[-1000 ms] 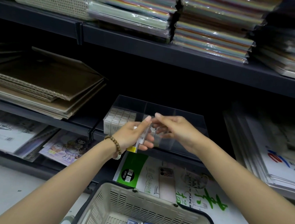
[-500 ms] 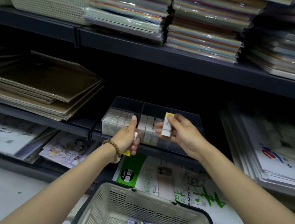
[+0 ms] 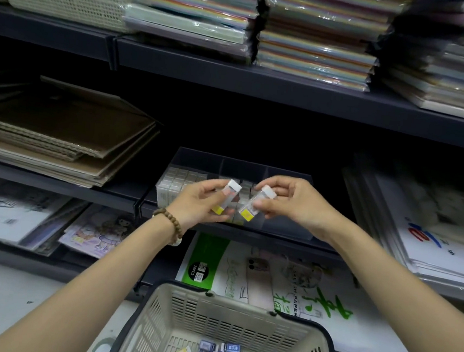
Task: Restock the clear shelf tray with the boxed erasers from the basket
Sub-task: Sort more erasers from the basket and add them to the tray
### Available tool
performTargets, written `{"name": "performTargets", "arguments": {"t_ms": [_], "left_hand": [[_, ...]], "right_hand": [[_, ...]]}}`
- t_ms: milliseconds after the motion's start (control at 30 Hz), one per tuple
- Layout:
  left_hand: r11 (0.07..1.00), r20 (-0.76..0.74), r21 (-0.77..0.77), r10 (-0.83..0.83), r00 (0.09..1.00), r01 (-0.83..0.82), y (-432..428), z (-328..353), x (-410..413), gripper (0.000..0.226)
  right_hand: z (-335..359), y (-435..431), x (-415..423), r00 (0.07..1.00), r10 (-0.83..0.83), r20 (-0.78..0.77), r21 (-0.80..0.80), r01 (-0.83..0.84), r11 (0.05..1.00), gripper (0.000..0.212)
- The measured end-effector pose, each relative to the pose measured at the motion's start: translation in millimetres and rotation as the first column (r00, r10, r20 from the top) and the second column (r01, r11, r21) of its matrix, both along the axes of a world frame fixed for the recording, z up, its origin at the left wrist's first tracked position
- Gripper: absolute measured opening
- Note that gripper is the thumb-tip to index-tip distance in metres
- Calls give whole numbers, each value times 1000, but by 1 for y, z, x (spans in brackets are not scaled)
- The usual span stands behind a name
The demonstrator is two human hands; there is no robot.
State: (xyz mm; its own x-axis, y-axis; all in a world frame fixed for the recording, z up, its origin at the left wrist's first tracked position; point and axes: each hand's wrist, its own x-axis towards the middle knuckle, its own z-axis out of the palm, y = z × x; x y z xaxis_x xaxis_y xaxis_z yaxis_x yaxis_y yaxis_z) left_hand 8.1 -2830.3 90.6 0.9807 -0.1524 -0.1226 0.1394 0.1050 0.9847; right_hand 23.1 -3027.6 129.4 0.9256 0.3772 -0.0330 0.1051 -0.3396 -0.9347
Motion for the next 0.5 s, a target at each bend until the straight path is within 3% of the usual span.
{"name": "performTargets", "arguments": {"t_ms": [67,133,233,400,500], "left_hand": [[994,34,-4,-111,993,111,-7,0,0,28],[977,97,98,-201,975,191,-10,0,0,29],[958,136,238,-198,971,162,-13,-2,3,45],[952,208,223,-258,944,211,-24,-4,13,20],[910,321,393,-273,907,135,-23,-3,25,33]], "right_hand": [[-3,3,2,1000,-6,-25,30,7,1000,24],[-6,4,3,999,-17,-29,41,18,999,21],[-10,3,6,997,-69,-21,77,70,995,22],[-13,-7,15,996,-54,-64,147,63,987,35],[-8,-18,27,996,-86,1,136,85,987,31]]}}
